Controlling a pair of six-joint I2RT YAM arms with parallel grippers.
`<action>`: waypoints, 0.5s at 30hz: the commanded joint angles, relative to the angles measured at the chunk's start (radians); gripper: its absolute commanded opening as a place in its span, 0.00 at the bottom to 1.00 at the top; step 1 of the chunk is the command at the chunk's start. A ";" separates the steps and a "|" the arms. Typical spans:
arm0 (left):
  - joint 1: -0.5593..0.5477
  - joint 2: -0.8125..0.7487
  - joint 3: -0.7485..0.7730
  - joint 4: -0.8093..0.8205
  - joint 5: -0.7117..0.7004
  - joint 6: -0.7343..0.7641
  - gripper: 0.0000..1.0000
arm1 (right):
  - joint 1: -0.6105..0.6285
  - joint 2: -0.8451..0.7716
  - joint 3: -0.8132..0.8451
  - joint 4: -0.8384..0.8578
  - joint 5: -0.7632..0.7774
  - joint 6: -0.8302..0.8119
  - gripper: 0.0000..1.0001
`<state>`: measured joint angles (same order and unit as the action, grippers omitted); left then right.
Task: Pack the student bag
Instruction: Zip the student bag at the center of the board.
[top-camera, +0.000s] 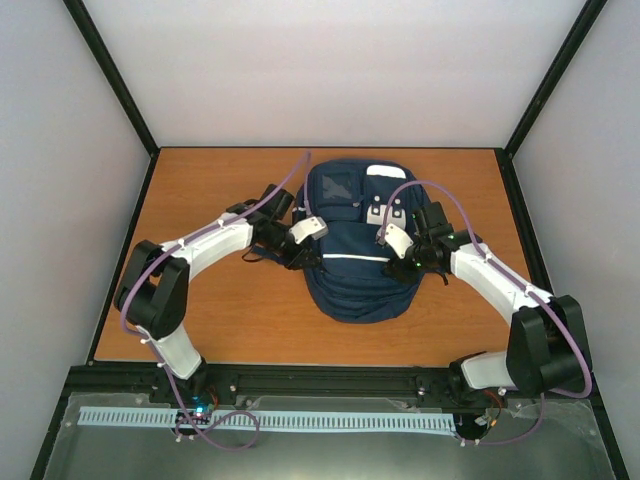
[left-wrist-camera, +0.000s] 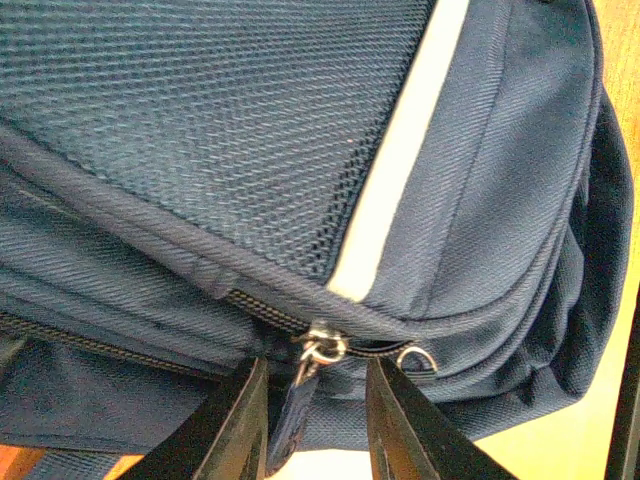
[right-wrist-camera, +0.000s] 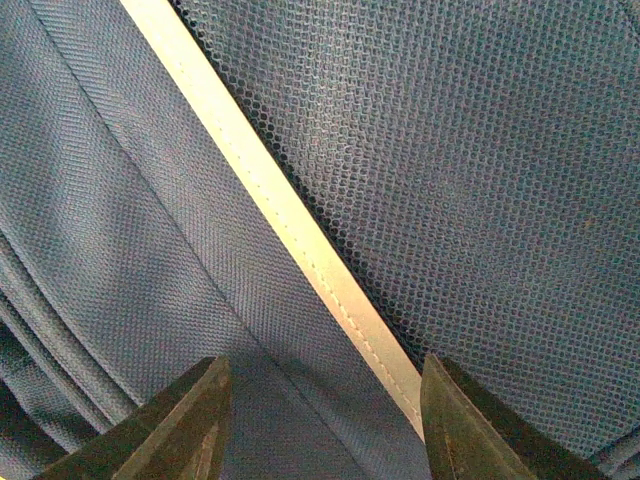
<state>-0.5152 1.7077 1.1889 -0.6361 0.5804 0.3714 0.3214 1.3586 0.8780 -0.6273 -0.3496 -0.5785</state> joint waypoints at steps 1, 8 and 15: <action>-0.038 -0.019 0.019 -0.034 -0.010 0.000 0.30 | 0.010 0.012 -0.005 0.010 0.003 0.004 0.54; -0.051 -0.056 -0.036 -0.018 -0.052 -0.029 0.31 | 0.010 0.026 -0.002 0.008 -0.006 0.003 0.54; -0.054 -0.053 -0.044 -0.016 -0.095 -0.052 0.22 | 0.009 0.030 -0.002 0.006 -0.006 0.003 0.54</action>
<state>-0.5587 1.6783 1.1519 -0.6529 0.5190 0.3351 0.3214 1.3792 0.8780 -0.6273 -0.3515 -0.5785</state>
